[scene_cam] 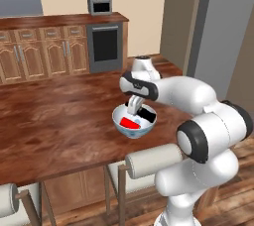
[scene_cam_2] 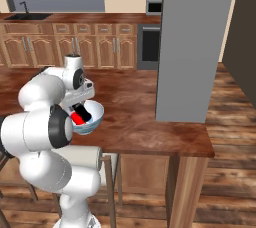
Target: Open the fridge, grab two sodas, and place both sodas inside the bowl with ice on the dining counter.
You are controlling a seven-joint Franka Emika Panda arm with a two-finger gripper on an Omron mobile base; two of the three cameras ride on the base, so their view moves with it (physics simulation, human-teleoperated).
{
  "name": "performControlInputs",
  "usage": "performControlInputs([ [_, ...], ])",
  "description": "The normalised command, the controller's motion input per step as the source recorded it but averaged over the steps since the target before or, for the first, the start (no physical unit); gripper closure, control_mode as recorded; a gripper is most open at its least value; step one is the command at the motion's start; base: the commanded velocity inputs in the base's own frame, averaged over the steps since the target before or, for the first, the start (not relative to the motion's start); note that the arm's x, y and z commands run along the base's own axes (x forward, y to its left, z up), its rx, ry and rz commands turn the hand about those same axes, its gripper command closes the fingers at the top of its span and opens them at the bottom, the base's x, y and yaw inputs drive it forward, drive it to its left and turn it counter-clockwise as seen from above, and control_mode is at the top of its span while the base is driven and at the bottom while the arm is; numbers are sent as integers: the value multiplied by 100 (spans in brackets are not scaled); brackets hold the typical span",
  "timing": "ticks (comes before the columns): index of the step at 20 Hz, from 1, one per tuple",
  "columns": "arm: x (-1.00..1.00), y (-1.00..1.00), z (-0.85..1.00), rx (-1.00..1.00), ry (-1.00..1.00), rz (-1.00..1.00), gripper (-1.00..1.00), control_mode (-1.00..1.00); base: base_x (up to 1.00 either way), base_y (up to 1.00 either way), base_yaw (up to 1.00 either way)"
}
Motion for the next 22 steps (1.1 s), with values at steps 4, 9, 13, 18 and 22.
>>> performControlInputs([
  [4,12,4,-14,-4,0,0,100,-100,0,0,0],
  [9,24,1,-6,-2,0,1,100,-100,0,0,0],
  [13,27,0,-13,-1,0,3,100,-100,0,0,0],
  [18,5,3,-18,-2,0,2,100,-100,0,0,0],
  [22,5,4,-10,0,0,2,100,-100,0,0,0],
])
